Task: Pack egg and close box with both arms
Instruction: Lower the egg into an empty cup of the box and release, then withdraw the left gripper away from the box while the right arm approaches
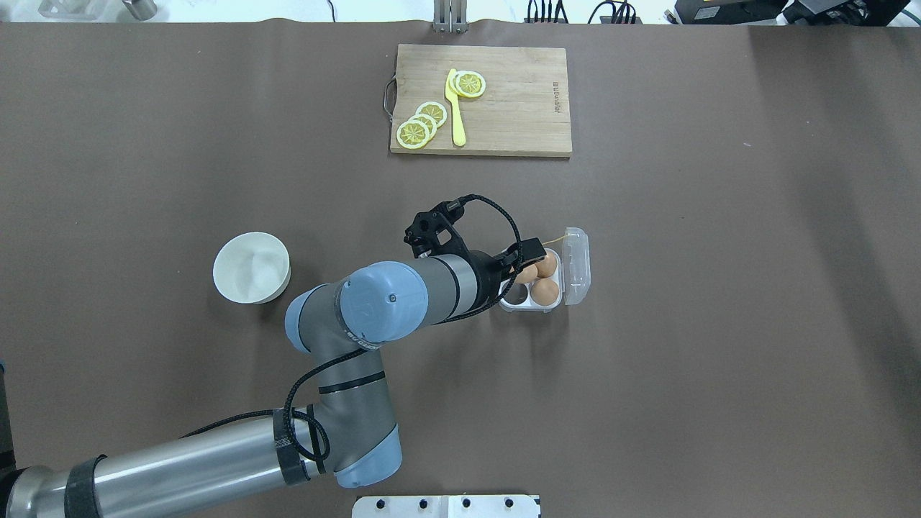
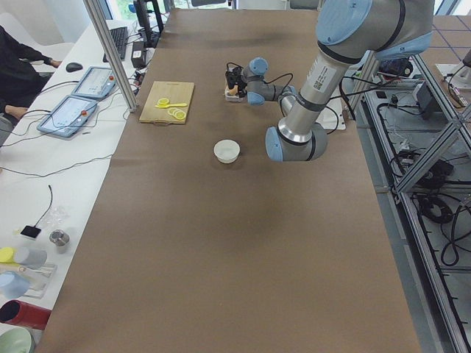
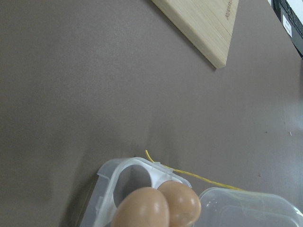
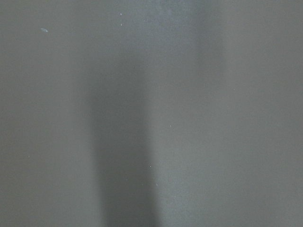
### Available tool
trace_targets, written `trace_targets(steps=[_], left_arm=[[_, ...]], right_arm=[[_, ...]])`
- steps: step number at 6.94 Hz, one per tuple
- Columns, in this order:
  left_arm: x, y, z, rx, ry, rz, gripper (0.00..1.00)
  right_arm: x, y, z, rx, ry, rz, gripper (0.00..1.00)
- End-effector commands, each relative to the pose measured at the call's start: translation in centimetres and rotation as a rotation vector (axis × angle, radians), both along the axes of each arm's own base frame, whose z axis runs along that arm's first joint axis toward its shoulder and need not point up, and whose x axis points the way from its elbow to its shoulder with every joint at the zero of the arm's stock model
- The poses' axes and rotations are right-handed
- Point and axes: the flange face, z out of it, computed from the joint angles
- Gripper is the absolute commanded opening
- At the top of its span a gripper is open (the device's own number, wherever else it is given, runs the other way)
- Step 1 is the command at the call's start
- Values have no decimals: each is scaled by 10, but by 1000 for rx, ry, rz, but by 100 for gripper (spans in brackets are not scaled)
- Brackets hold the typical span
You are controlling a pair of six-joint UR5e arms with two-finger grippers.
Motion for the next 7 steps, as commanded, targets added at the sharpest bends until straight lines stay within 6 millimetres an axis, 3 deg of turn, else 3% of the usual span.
trace_targets(steps=[1, 3, 4, 5, 6, 7], left_arm=[[-20, -18, 2, 3, -6, -16, 98], [-74, -67, 25, -38, -37, 33, 98], [-103, -100, 29, -92, -112, 62, 98], [-144, -120, 18, -85, -188, 99, 98], [-195, -131, 8, -129, -273, 147, 98], [-251, -129, 1, -113, -311, 179, 98]], right_arm=[[-2, -5, -8, 7, -16, 4, 100], [-14, -19, -27, 5, -52, 12, 100], [-29, -25, -39, -7, -59, 12, 100], [-49, -24, -58, -11, -61, 15, 98], [-68, -25, -78, 0, -77, 49, 79], [-98, -20, -91, 38, -131, 54, 51]])
